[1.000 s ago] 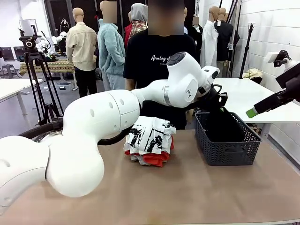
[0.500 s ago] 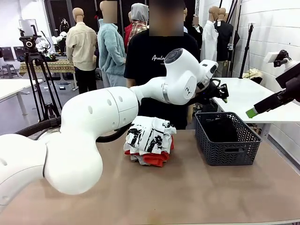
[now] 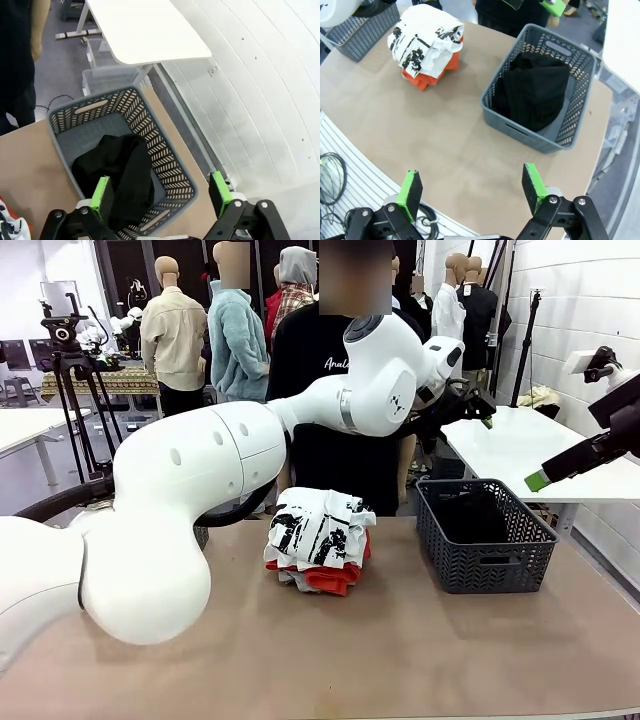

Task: Sort the tops and bottoms.
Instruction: Sort the clothes according to human instructions, then lift clothes from the center of the table with your right hand.

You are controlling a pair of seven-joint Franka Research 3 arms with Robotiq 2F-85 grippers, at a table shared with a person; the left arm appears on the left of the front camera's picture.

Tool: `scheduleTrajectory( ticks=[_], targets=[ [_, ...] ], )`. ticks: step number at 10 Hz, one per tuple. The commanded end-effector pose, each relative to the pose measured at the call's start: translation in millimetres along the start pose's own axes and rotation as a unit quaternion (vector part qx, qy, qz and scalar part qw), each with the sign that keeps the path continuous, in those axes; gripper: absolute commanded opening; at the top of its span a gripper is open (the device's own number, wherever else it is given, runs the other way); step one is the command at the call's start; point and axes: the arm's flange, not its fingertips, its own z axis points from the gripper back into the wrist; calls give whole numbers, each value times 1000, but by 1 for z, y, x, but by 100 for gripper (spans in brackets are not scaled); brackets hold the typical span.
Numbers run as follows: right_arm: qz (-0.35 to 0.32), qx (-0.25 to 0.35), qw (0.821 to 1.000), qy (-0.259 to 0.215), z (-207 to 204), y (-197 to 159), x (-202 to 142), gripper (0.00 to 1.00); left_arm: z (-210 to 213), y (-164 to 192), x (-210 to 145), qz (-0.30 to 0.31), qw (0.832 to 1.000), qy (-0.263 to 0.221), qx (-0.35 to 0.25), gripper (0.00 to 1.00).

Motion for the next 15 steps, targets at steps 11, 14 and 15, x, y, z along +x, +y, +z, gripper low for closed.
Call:
scheduleTrajectory(
  ticks=[11,14,15],
  targets=[
    [-5,10,1000,-2,-1,1,-1,100,8,12,-6,-3,1000,23,-8,100],
    [-5,10,1000,-2,-1,1,-1,100,104,-35,4,-108,982,145,62,100],
    [-5,10,1000,-2,-1,1,-1,100,132,-44,-1,-125,972,171,102,100]
  ],
)
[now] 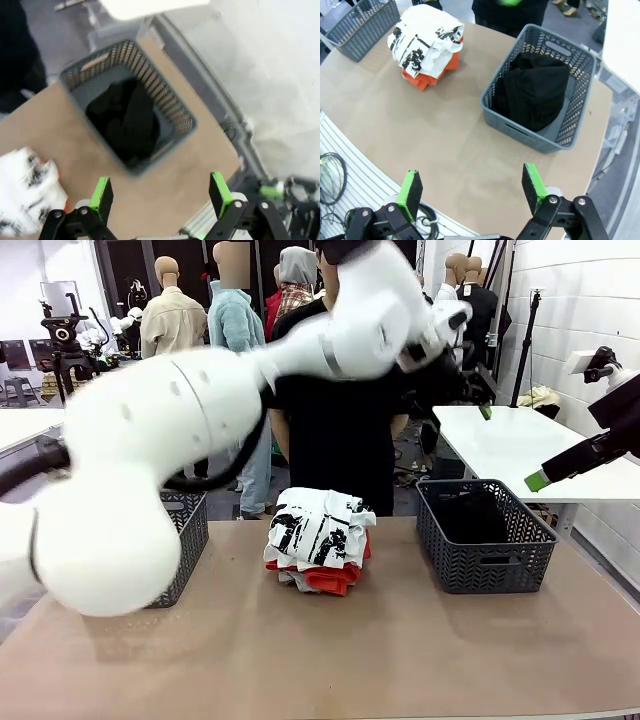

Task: Sort the tops and bottoms.
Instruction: Lift clothes from the center of the table with your right hand.

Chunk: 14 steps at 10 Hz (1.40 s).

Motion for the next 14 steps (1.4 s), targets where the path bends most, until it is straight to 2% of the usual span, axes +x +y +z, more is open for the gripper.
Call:
scheduleTrajectory(
  ticks=[1,2,3,4,5,6,7,9,10,11,12,13,14],
  targets=[
    [-5,10,1000,-2,-1,1,-1,100,48,-4,-36,-32,995,46,77,100],
    [-5,10,1000,-2,-1,1,-1,100,68,8,-47,14,986,54,158,100],
    [-5,10,1000,-2,-1,1,-1,100,91,25,-62,45,977,69,198,100],
    [-5,10,1000,-2,-1,1,-1,100,117,29,-74,68,970,53,229,100],
    [-5,10,1000,-2,-1,1,-1,100,135,26,-78,56,976,9,208,100],
    [-5,10,1000,-2,-1,1,-1,100,136,13,-67,41,979,-99,175,100],
    [-5,10,1000,-2,-1,1,-1,100,132,20,-25,52,976,43,205,100],
    [-5,10,1000,-2,-1,1,-1,100,132,20,-25,52,976,43,205,100],
    [-5,10,1000,-2,-1,1,-1,100,141,13,-19,56,978,6,199,100],
    [-5,10,1000,-2,-1,1,-1,100,138,44,-42,71,967,2,246,100],
    [-5,10,1000,-2,-1,1,-1,100,155,92,-79,131,945,3,301,100],
    [-5,10,1000,-2,-1,1,-1,100,187,136,-132,203,913,-27,354,100],
    [-5,10,1000,-2,-1,1,-1,100,215,171,-170,163,933,-66,315,100]
  ],
)
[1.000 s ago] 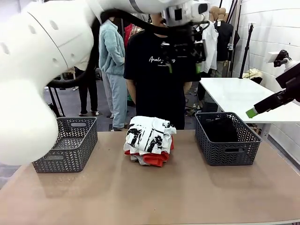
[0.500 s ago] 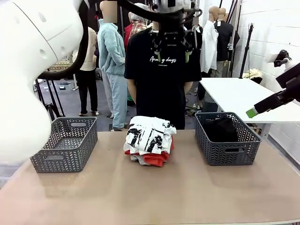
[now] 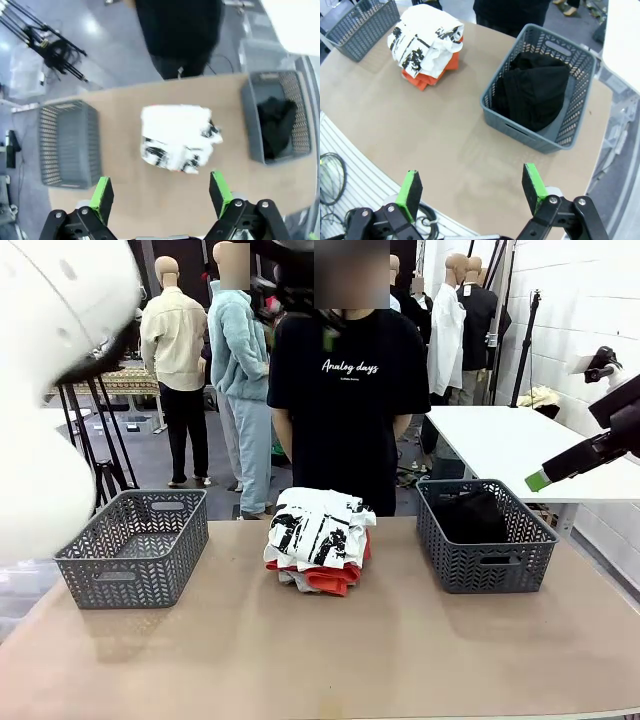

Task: Sort the tops and bottoms.
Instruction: Lift clothes from the center of the table with your right hand.

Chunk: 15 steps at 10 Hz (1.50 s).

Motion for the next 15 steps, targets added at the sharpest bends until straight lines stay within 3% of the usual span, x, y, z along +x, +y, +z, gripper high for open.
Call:
scheduleTrajectory(
  ticks=[1,2,5,6,9,10,11,12,15],
  targets=[
    [-5,10,1000,-1,-2,1,-1,100,-35,153,-148,59,996,-66,13,100],
    [-5,10,1000,-1,-2,1,-1,100,-28,175,-155,76,994,-84,3,100],
    [-5,10,1000,-1,-2,1,-1,100,-29,203,-185,122,991,-45,12,100],
    [-5,10,1000,-1,-2,1,-1,100,69,124,29,91,994,-55,14,100],
    [-5,10,1000,-1,-2,1,-1,100,74,132,26,97,994,-47,15,100],
    [-5,10,1000,-1,-2,1,-1,100,27,134,27,83,991,60,90,100],
    [-5,10,1000,-1,-2,1,-1,100,-34,168,6,148,976,130,93,100],
    [-5,10,1000,-1,-2,1,-1,100,-66,200,-26,208,963,143,98,100],
    [-5,10,1000,-1,-2,1,-1,100,-126,262,-100,181,971,119,102,100]
  ],
)
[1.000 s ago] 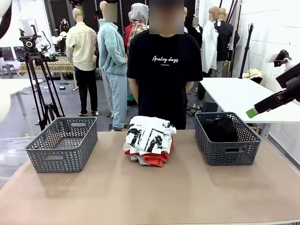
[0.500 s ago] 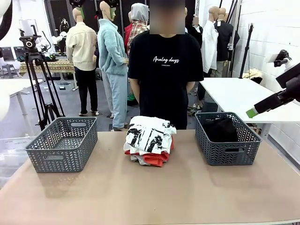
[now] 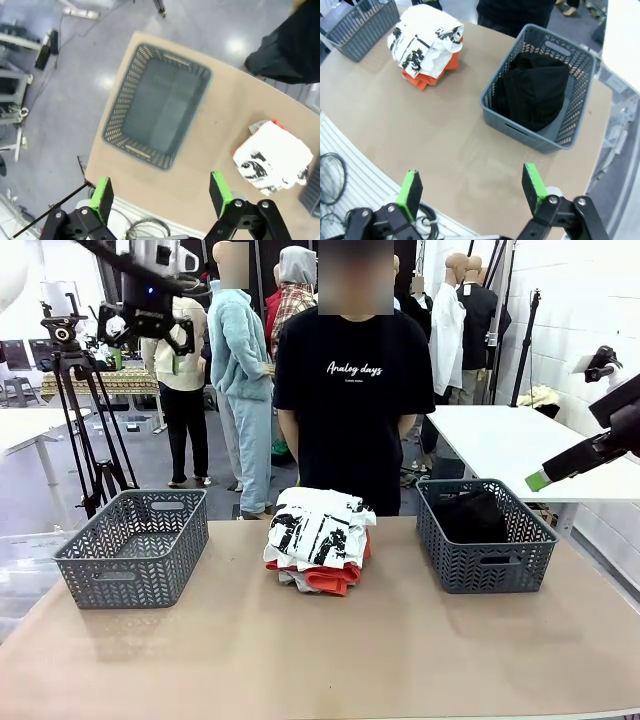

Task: Sort the tops and bottoms.
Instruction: Lift clothes from the center of the table with your right hand.

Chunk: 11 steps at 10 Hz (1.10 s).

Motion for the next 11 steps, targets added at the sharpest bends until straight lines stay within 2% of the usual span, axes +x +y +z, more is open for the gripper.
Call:
scheduleTrajectory(
  ticks=[1,4,5,6,8,9,10,11],
  targets=[
    [-4,11,1000,-2,-1,1,-1,100,-97,78,-107,14,998,-24,-48,100],
    [-4,11,1000,-2,-1,1,-1,100,-155,96,-134,54,994,63,-78,100],
    [-4,11,1000,-2,-1,1,-1,100,-135,93,-125,92,992,52,-68,100],
    [-4,11,1000,-2,-1,1,-1,100,-84,58,-46,31,997,53,-55,100],
    [-4,11,1000,-2,-1,1,-1,100,-84,58,-46,31,997,53,-55,100],
    [-4,11,1000,-2,-1,1,-1,100,-105,70,-75,49,996,59,-55,100],
    [-4,11,1000,-2,-1,1,-1,100,-122,60,-82,-78,990,105,-55,100],
    [-4,11,1000,-2,-1,1,-1,100,-146,62,-79,-94,985,108,-100,100]
  ],
)
